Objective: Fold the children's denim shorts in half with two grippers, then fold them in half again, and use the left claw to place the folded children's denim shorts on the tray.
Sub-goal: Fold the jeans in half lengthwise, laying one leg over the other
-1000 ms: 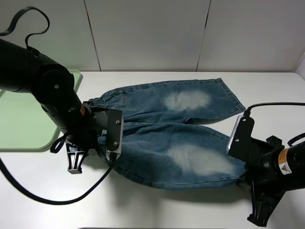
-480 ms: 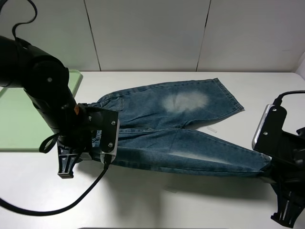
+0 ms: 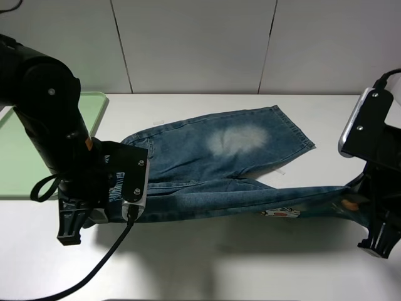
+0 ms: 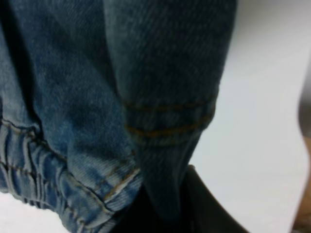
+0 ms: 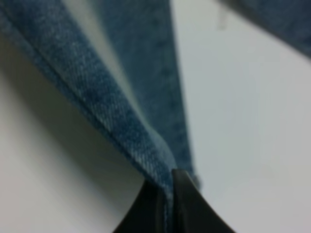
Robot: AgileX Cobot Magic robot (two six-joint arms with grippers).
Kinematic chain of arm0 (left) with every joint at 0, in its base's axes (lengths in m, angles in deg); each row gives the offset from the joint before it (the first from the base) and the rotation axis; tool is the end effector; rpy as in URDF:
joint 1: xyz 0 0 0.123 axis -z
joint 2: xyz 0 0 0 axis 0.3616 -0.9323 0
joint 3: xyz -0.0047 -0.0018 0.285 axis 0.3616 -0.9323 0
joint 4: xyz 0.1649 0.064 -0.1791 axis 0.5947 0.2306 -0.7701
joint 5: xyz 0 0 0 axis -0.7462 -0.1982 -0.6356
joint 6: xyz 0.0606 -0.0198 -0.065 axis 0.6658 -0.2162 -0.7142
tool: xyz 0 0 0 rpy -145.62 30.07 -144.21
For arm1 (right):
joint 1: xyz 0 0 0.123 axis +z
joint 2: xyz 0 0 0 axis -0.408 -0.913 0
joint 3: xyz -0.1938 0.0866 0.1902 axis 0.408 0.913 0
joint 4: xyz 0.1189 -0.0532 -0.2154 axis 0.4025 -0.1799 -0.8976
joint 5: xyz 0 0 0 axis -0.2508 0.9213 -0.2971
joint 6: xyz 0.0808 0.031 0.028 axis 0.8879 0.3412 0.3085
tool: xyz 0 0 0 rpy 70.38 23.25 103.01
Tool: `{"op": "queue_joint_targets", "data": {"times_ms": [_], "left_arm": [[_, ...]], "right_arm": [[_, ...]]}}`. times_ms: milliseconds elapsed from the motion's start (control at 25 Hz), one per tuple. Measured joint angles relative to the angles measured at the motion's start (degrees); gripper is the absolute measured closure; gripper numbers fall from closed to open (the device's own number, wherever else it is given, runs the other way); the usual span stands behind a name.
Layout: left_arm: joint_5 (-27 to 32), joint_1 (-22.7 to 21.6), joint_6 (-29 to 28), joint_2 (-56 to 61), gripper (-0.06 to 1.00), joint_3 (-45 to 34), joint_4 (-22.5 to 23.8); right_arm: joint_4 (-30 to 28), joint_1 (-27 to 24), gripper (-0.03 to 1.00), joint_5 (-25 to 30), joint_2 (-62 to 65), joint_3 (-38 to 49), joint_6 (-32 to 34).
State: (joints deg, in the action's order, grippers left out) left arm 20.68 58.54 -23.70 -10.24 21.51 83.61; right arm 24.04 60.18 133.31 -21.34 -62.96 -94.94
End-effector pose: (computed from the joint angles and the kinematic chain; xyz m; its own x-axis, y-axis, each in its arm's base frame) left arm 0.2059 -0.1592 0.1724 -0.1182 0.9911 -0.0610 0.9921 0.1205 0.0351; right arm 0.1324 0.0716 0.2224 -0.4588 -0.8366 -0.2994 -0.7596 0.5441 -0.3564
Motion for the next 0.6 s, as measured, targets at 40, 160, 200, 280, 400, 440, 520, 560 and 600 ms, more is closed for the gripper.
{"op": "queue_joint_targets", "data": {"times_ms": [40, 160, 200, 280, 400, 440, 520, 560, 600], "left_arm": [[0.75, 0.00, -0.59, 0.45, 0.91, 0.05, -0.17], [1.64, 0.00, -2.63, 1.98, 0.91, 0.16, -0.76], [2.09, 0.00, -3.22, 2.46, 0.91, 0.30, -0.97], [2.54, 0.00, -4.39, 3.53, 0.91, 0.30, -1.25], [3.61, 0.00, -5.62, 4.38, 0.91, 0.30, -2.06], [3.96, 0.00, -5.65, 4.52, 0.91, 0.30, -2.53], [4.21, 0.00, -5.86, 4.71, 0.91, 0.30, -3.13], [4.34, 0.00, -5.92, 4.71, 0.91, 0.30, -3.35], [4.42, 0.00, -5.98, 4.71, 0.91, 0.30, -3.51]], "right_arm": [[-1.28, 0.00, 0.99, -0.08, 0.00, -0.59, 0.00], [-5.70, 0.00, 0.99, -1.03, 0.00, -1.30, 0.00], [-7.28, 0.00, 0.99, -1.47, 0.00, -1.36, 0.00], [-10.29, 0.00, 0.99, -2.80, 0.00, -1.36, 0.18], [-15.31, 0.11, 0.99, -5.62, 0.00, -1.36, 2.67], [-17.20, 0.18, 0.99, -6.70, 0.00, -1.36, 4.08], [-20.32, 0.18, 0.99, -8.28, -0.32, -1.36, 6.69], [-21.13, 0.18, 0.99, -8.55, -0.93, -1.57, 7.69], [-21.80, 0.18, 0.99, -8.63, -1.87, -2.11, 8.15]]}}
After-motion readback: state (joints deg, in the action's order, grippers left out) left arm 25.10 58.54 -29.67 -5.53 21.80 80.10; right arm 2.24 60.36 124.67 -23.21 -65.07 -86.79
